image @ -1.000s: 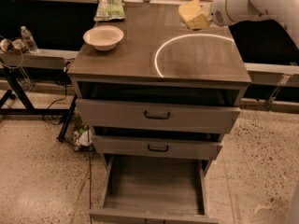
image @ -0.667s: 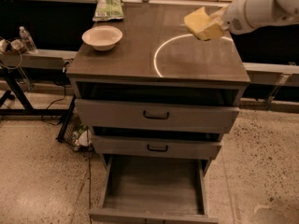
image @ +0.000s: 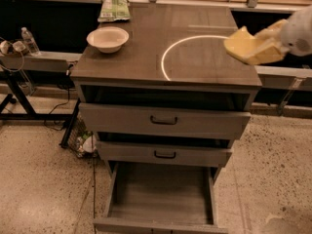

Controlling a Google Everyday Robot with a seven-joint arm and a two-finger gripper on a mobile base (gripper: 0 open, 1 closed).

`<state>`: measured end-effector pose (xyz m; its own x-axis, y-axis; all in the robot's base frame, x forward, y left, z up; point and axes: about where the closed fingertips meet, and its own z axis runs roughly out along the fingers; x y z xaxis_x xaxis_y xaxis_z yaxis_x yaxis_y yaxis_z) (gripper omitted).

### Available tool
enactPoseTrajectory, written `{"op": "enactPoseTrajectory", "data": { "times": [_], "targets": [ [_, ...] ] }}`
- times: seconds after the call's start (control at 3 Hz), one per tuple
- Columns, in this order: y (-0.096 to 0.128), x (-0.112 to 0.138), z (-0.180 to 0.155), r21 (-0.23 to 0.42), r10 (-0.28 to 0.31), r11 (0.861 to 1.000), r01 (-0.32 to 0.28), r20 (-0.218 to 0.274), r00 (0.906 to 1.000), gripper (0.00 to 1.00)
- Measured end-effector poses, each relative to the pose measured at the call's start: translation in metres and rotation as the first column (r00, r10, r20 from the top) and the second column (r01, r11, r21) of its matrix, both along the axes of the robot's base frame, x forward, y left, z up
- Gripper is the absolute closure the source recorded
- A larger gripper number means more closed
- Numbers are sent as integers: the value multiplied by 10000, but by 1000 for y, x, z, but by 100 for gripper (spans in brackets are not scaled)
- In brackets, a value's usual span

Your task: Place sponge into bottom drawer

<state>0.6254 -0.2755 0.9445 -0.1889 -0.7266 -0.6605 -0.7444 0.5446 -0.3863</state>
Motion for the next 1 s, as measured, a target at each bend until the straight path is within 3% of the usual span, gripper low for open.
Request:
{"op": "enactPoseTrajectory", "data": {
  "times": [0.33, 0.67, 1.0],
  "targets": [
    [-34, -44, -31, -827, 215, 9962, -260, -551, 9982, 100],
    [-72, -89, -75, -1999, 792, 9742, -1049, -1323, 9880, 100],
    [-72, -89, -75, -1999, 793, 9742, -1050, -1324, 9880, 100]
  ]
}}
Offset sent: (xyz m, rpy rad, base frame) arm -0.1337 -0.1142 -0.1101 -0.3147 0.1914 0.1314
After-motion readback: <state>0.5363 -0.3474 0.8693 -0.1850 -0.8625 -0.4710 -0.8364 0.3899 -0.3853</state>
